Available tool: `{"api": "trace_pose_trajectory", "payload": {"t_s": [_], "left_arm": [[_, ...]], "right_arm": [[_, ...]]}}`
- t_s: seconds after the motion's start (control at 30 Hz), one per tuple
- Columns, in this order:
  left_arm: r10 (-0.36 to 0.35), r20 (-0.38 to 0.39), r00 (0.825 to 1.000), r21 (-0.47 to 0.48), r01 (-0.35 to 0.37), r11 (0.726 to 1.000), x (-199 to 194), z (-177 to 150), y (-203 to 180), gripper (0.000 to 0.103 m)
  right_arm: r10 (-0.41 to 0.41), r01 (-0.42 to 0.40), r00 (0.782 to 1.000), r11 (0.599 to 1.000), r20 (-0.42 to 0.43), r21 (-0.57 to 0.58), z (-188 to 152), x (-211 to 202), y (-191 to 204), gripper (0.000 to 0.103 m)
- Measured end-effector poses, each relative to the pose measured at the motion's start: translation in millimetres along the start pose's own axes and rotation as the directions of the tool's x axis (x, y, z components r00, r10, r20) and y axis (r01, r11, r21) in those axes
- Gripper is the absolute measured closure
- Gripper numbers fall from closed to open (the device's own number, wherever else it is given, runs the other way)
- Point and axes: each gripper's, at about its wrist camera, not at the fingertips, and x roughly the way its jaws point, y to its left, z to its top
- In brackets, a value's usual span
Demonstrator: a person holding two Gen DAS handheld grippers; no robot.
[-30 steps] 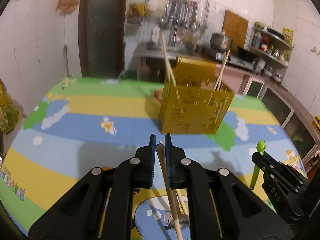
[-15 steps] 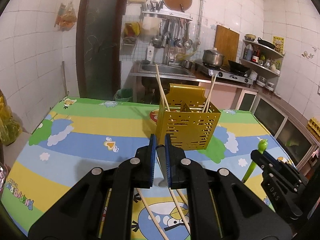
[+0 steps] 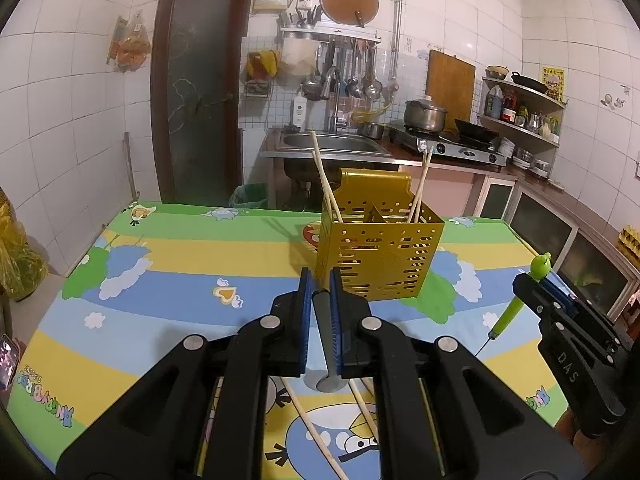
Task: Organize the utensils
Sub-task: 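Lift the frog fork and chopstick up toward the yellow holder, then lower the fork and chopstick down into the yellow holder's opening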
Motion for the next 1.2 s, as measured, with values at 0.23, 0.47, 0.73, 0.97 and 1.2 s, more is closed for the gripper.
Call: {"api": "trace_pose_trajectory", "payload": {"t_s": [0.23, 0.47, 0.73, 0.97, 1.2], "left_arm": [[0.007, 0.001, 1.0, -0.004, -0.007, 1.0, 0.2, 0.8, 2.6, 0.096], [0.006, 0.009, 1.0, 0.004, -0.006, 1.0, -1.2, 3.7, 3.0, 0.096], [-0.009, 0.034, 0.999, 0.017, 0.008, 1.0, -4.4, 23.8, 2.3, 0.096], [-0.027, 0.127, 0.991, 0.046, 0.021, 0.999, -9.2, 73.7, -5.3, 0.096], [-0.042, 0.221, 0.974, 0.03, 0.037, 0.999, -2.8, 129.8, -7.2, 0.096]], "right_arm": [[-0.003, 0.003, 1.0, 1.0, 0.004, 0.001, 0.5, -1.0, -0.6, 0.087], [-0.011, 0.011, 1.0, 1.0, 0.017, -0.001, 3.7, -2.8, 0.3, 0.087], [-0.015, 0.015, 0.998, 1.0, 0.065, 0.003, 29.5, -0.6, 0.6, 0.087], [-0.01, 0.014, 0.989, 1.0, 0.15, -0.028, 74.5, 0.5, 11.4, 0.087], [-0.007, 0.013, 0.971, 1.0, 0.24, -0.027, 133.2, 16.5, 18.7, 0.087]]}}
